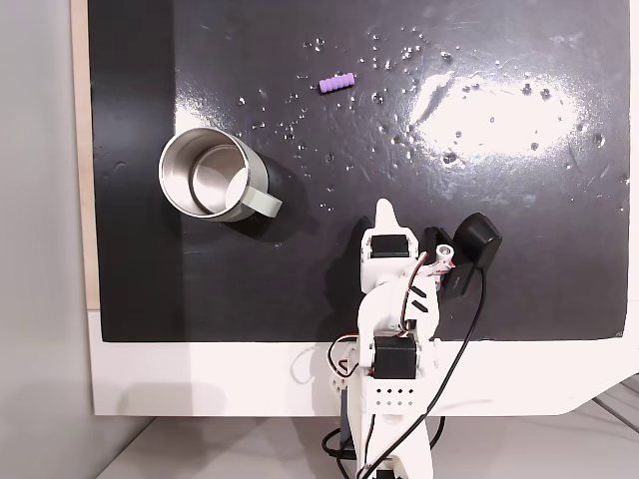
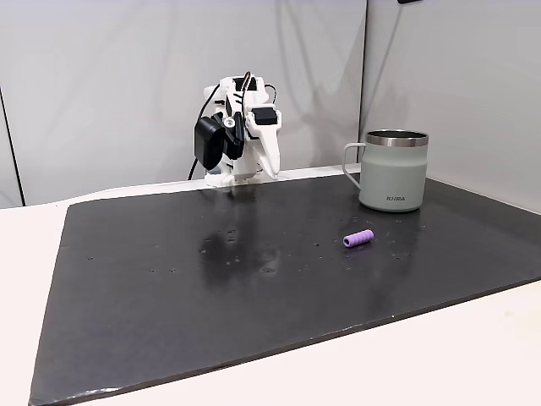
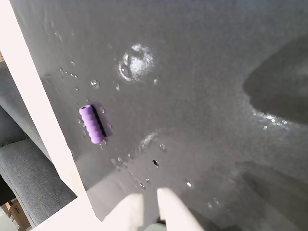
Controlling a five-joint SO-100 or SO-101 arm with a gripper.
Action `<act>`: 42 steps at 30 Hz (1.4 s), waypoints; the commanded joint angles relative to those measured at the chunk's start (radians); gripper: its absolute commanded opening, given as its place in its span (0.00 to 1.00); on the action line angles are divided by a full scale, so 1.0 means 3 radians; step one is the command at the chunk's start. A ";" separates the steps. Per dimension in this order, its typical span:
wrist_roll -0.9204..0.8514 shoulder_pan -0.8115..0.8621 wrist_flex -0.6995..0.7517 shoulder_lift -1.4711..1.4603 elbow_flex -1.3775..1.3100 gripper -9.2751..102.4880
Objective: Grasp a pengrip and put it in the cup.
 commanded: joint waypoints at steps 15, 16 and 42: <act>-0.0102 -0.0087 -0.0082 0.0031 -0.0041 0.08; -0.0112 -0.0087 -0.0061 0.0031 -0.0072 0.08; 0.0082 -0.0205 0.0358 -0.4147 -0.4357 0.08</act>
